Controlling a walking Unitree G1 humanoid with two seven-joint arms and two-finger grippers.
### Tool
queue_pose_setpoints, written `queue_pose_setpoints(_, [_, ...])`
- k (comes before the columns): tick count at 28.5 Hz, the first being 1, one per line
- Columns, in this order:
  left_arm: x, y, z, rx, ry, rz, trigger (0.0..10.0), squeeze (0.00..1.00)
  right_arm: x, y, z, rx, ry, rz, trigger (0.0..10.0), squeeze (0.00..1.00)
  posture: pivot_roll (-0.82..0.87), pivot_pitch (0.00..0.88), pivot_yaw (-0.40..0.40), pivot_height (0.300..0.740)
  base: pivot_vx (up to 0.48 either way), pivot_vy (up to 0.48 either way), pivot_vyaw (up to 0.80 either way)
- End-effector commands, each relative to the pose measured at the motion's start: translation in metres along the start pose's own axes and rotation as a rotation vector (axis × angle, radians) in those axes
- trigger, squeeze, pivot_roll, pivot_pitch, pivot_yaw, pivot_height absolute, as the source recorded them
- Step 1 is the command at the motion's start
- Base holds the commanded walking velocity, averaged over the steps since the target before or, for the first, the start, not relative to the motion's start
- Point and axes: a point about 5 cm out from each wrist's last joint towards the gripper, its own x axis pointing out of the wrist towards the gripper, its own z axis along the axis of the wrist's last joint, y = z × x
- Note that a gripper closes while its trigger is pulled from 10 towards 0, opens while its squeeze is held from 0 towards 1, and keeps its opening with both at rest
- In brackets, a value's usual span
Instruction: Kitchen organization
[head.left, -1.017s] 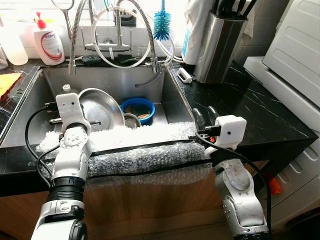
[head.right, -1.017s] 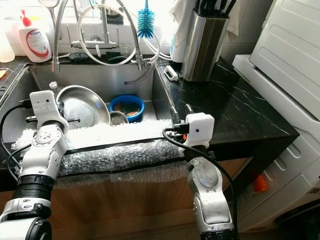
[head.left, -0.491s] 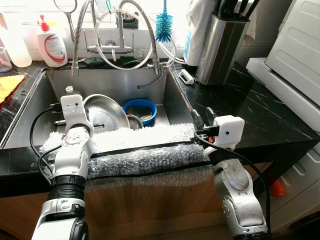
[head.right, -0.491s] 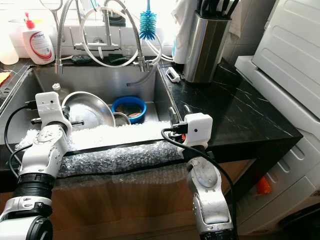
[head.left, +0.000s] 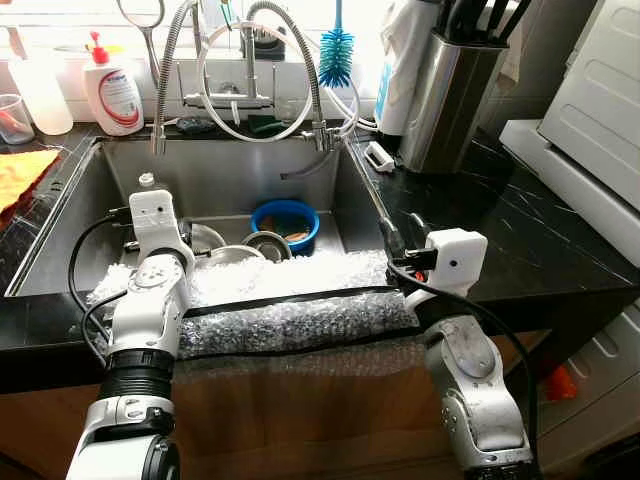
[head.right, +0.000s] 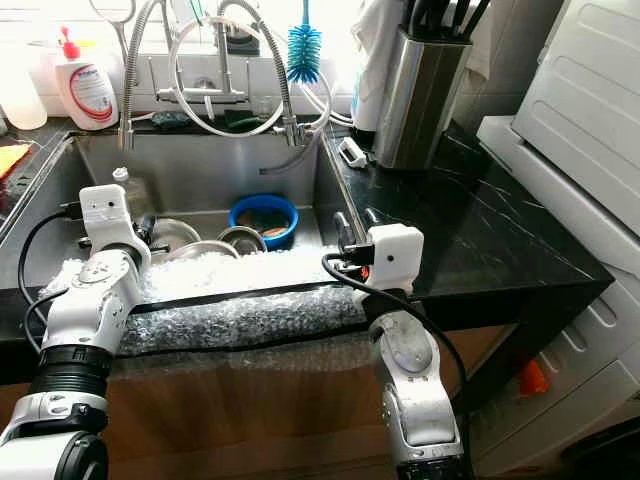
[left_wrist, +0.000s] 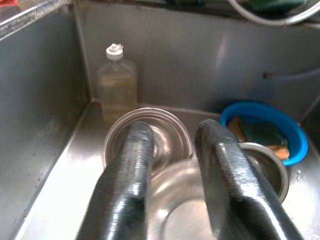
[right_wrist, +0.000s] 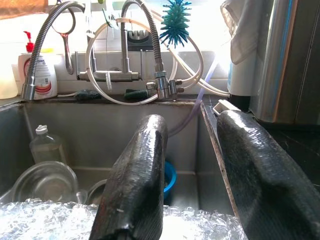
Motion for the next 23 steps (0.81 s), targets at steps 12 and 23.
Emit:
queue_pose_setpoints(12, [-0.039,0.005,0.031,0.056,-0.466,-0.029,10.0,0.00,0.004,-0.001,0.010,0.008,-0.043,-0.006,10.0,0.00,0.00,0.004,-0.094,0.740,0.000,0.000,0.00])
queue_pose_setpoints(23, [-0.081,0.021,0.033,0.232,-0.620,-0.067,10.0,0.00,0.005,-0.011,0.014,0.005,-0.082,-0.049,10.0,0.00,0.02,0.003,-0.092,0.740,0.000,0.000,0.00])
